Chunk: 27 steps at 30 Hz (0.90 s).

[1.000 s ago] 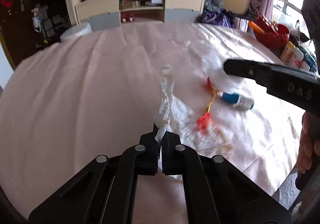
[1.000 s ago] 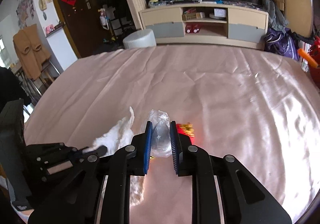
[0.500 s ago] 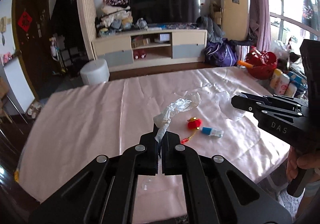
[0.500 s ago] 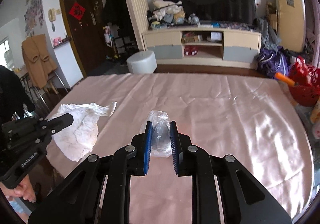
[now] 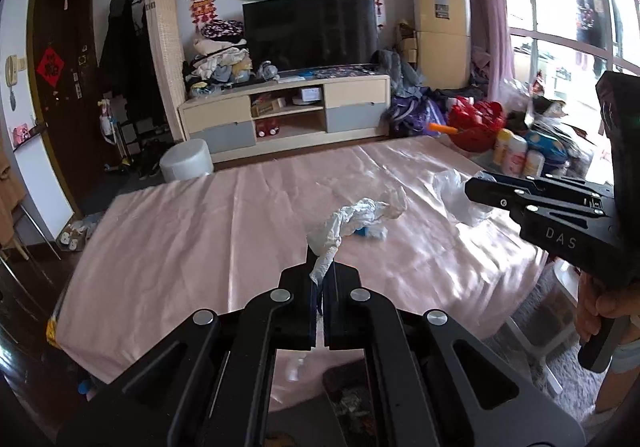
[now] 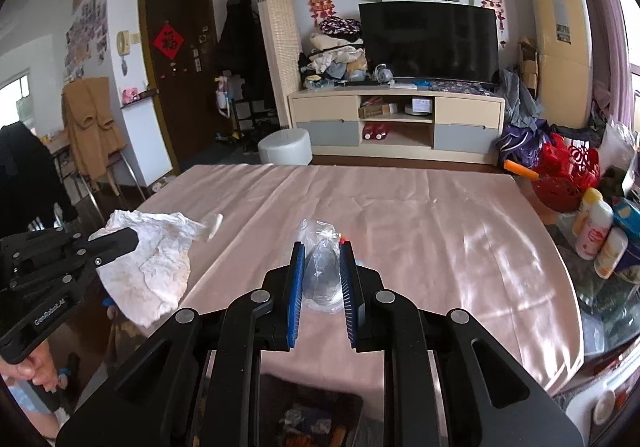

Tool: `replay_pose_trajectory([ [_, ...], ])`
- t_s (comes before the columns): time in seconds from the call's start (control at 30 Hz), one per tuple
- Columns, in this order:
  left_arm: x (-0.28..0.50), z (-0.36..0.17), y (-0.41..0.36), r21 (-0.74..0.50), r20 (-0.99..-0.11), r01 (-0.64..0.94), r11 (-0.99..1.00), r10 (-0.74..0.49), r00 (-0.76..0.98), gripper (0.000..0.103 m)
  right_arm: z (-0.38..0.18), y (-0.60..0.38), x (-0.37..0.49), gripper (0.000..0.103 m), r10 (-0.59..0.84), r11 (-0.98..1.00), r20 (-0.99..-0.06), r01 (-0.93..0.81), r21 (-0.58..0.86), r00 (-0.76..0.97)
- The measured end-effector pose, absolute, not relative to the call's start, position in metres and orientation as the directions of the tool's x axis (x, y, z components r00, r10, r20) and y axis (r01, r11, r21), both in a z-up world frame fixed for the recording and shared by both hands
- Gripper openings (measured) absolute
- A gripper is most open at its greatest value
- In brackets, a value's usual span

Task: Collect trash
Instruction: 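Carry the clear bag and tissue to the bin and open both tools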

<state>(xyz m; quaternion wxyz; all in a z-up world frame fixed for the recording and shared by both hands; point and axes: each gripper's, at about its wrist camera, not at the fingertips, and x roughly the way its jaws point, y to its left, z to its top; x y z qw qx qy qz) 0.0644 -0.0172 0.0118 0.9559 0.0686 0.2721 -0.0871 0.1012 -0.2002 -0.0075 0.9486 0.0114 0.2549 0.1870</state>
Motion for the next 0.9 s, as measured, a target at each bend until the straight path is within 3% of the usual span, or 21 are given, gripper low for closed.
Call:
replay_pose_trajectory([
  [0.23, 0.035, -0.041, -0.017, 0.031, -0.585, 0.233, 0.972, -0.171, 0.793, 0.001, -0.048, -0.205, 0.063, 0.019, 0.363, 0.924, -0.491, -0.375, 0.078, 0.792],
  [0.9, 0.029, -0.211, -0.017, -0.158, -0.786, 0.250, 0.955, -0.275, 0.554, 0.001, -0.189, -0.195, 0.046, 0.019, 0.367, 0.927, -0.664, -0.315, 0.203, 0.652],
])
